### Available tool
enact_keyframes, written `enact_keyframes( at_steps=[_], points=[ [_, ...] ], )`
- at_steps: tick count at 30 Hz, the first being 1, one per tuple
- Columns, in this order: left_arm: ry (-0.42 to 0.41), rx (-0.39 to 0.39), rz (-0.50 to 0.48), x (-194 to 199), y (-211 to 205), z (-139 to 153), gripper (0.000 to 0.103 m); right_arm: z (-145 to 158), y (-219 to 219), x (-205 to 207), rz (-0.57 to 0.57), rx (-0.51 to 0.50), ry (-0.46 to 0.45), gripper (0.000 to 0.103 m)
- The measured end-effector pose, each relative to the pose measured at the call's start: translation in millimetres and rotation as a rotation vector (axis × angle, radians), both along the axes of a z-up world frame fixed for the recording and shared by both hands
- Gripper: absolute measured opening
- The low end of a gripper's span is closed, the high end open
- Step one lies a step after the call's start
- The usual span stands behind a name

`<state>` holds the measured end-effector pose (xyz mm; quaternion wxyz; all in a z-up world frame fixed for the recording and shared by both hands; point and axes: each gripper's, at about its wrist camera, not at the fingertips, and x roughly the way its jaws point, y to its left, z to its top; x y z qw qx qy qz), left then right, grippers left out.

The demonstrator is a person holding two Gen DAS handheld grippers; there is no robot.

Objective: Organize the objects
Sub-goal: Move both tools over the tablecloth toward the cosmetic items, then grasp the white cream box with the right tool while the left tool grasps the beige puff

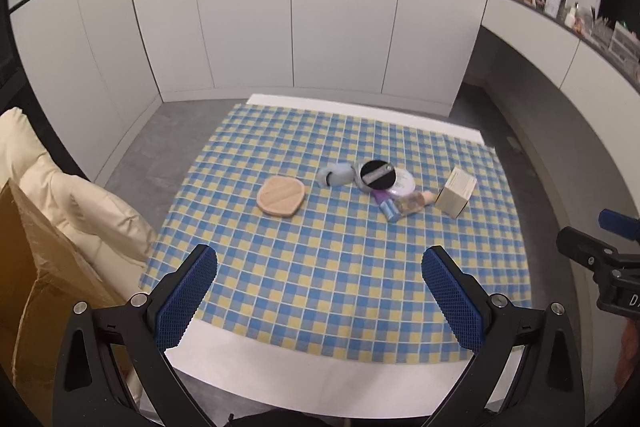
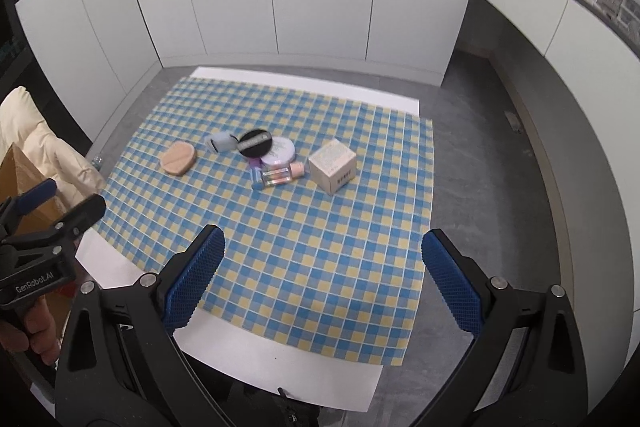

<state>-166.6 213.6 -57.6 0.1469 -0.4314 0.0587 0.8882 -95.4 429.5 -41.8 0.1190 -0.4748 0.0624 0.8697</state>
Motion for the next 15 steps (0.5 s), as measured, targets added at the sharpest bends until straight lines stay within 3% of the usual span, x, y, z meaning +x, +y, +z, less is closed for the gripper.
enact_keyframes(
  at_steps=[7, 15],
  points=[
    [-0.052, -0.005, -0.006, -25.1, -0.6, -23.3, 0.102, -24.0, 10.9, -26.7, 0.036, 0.038, -0.04, 0.1],
    [-0.08, -0.025, -0.012, -66.1, -1.5, -62.6, 0.101, -73.2, 21.6, -67.2, 0.094, 0.043, -0.103, 0.097]
  ],
)
